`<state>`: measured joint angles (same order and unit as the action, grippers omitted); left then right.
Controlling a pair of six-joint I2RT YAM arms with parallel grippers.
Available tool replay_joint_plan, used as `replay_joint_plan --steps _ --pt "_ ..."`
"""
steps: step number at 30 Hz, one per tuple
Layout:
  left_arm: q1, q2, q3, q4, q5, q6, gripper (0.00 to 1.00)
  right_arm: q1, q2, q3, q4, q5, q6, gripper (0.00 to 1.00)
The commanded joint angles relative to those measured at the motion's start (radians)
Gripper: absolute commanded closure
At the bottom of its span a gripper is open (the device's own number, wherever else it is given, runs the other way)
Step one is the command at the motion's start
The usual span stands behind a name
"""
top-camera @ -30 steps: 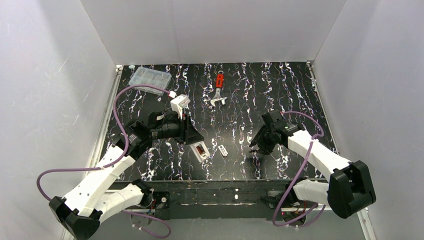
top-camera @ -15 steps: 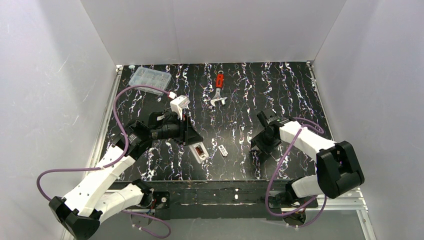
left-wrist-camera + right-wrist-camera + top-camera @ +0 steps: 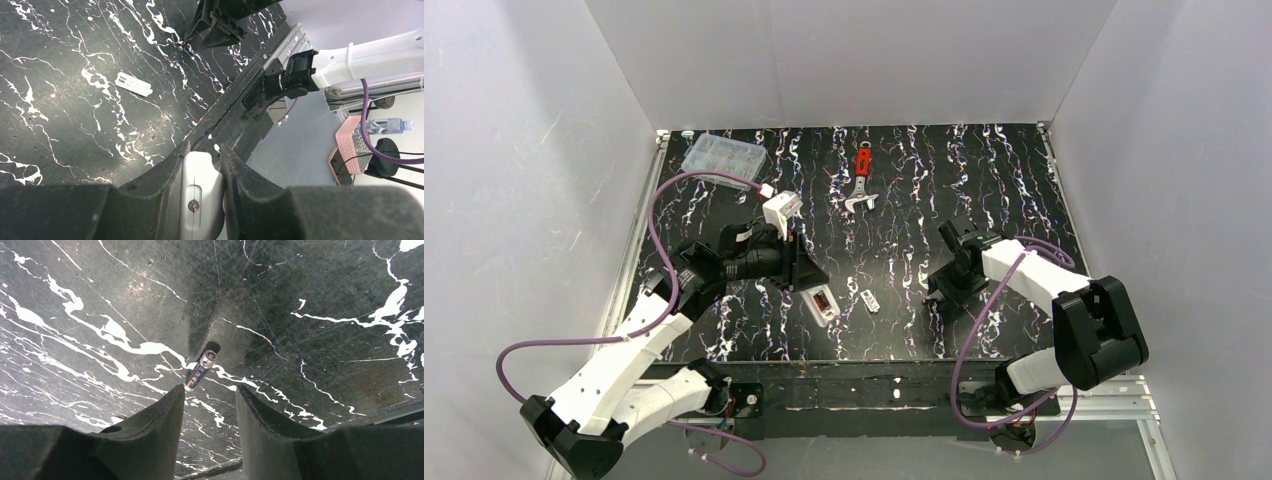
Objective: Load the batteries into the remote control
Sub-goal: Pick up the battery from the center of the board.
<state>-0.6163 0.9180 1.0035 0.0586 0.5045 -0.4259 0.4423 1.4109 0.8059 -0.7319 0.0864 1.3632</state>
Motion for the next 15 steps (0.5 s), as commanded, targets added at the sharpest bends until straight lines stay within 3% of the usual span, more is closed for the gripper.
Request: replay_joint_plan --steps 1,8,15 --pt "0.006 -0.017 0.049 -0.013 0.02 0.02 1.0 -0.011 0.022 0.009 0.004 0.036 0.03 0.5" --pt "0.007 -0.017 0.044 -0.026 0.017 0.019 1.0 -0.019 0.058 0.02 0.017 0.029 0.02 0.53" --pt "0.006 -0.026 0.033 -0.025 0.007 0.018 1.0 -0.023 0.068 0.009 0.032 0.039 0.022 0.62"
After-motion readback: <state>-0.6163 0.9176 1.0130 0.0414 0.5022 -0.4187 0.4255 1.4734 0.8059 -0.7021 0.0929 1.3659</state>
